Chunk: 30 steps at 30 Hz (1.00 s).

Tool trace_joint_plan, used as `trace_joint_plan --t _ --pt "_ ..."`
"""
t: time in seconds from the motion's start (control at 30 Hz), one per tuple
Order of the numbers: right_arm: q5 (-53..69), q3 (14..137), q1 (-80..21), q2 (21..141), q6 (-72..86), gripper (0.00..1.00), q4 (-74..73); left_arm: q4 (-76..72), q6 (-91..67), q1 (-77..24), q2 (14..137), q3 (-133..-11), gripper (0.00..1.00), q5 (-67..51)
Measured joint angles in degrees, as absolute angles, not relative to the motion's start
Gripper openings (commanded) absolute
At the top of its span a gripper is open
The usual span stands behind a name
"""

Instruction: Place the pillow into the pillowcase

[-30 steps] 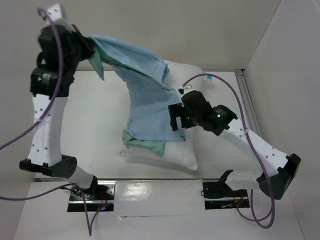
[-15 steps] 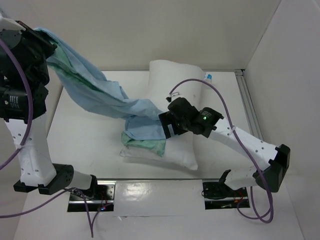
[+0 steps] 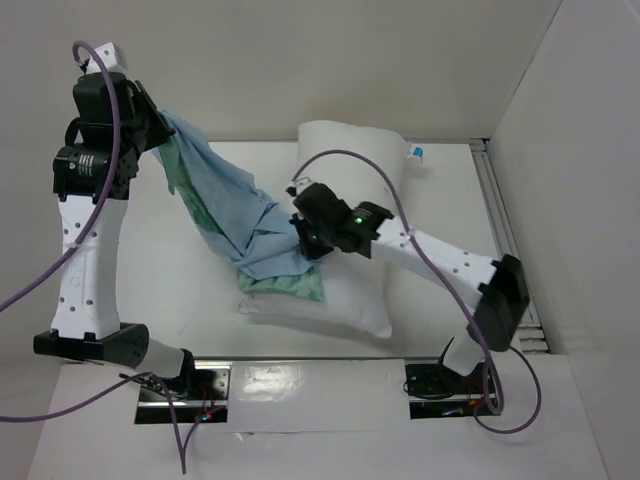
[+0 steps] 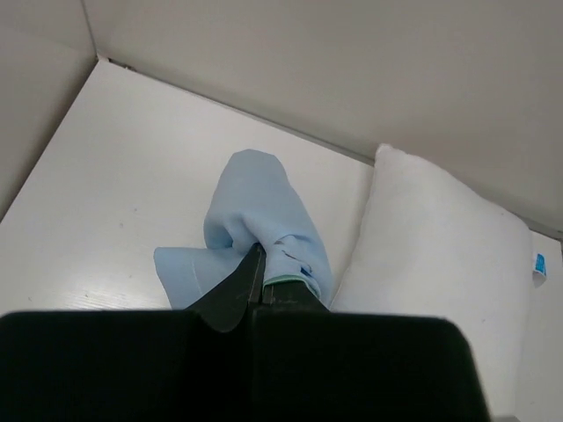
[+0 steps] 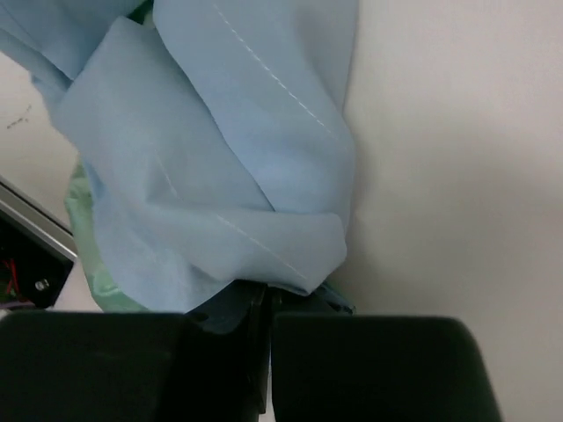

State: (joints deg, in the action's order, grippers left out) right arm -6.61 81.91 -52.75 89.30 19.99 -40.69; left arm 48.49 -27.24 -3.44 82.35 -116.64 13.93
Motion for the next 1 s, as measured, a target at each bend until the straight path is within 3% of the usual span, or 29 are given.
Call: trace_joint_plan --t 0.2,0.23,0.27,0.3,0.33,0.4,0.43,0.67,0.87,0.9,0.97,1.0 --pt "-2.9 106.8 -53.7 106.1 16.2 0.00 -35.8 48.7 -27.2 -1.7 81.1 -120.3 0.00 13.8" --pt "-2.5 111.5 -53.7 108.1 15.8 0.06 -35.1 48.6 -27.3 -1.5 80.7 -120.3 0.00 14.1" --pt "-2.5 116.0 -53.7 110.1 15.5 0.50 -34.6 48.6 -27.4 -1.3 80.3 -120.3 0.00 14.3" --pt "-2.8 121.0 -53.7 112.1 15.5 0.73 -34.8 48.6 -27.4 -1.0 80.0 -120.3 0.00 14.6" --pt "-3.3 125.8 -53.7 114.3 15.2 0.87 -35.0 48.5 -27.4 -0.8 79.9 -120.4 0.00 14.8" --pt "-5.7 130.5 -53.8 116.2 15.2 1.00 -35.4 48.5 -27.3 -0.4 79.7 -120.3 0.00 15.1" --pt "-7.1 130.2 -53.7 116.0 15.5 1.00 -35.8 48.5 -27.3 -0.1 79.7 -120.3 0.00 15.1" --pt "-20.8 103.2 -53.0 101.7 21.5 1.00 -42.9 48.6 -27.3 0.5 79.5 -116.4 0.00 15.4" --pt "-24.9 86.0 -52.1 89.9 29.0 1.00 -49.0 48.2 -27.5 1.0 79.5 -114.0 0.00 14.9" --pt "-24.4 83.0 -51.8 88.8 30.0 0.64 -49.0 48.1 -27.5 1.0 79.5 -113.6 0.00 14.6" --pt "-22.9 78.5 -51.0 88.8 30.8 0.09 -47.7 48.0 -27.8 1.0 79.5 -112.9 0.00 13.8" --pt "-22.2 76.9 -50.2 89.5 31.1 0.00 -46.9 47.9 -28.0 1.0 79.5 -112.7 0.00 13.5"
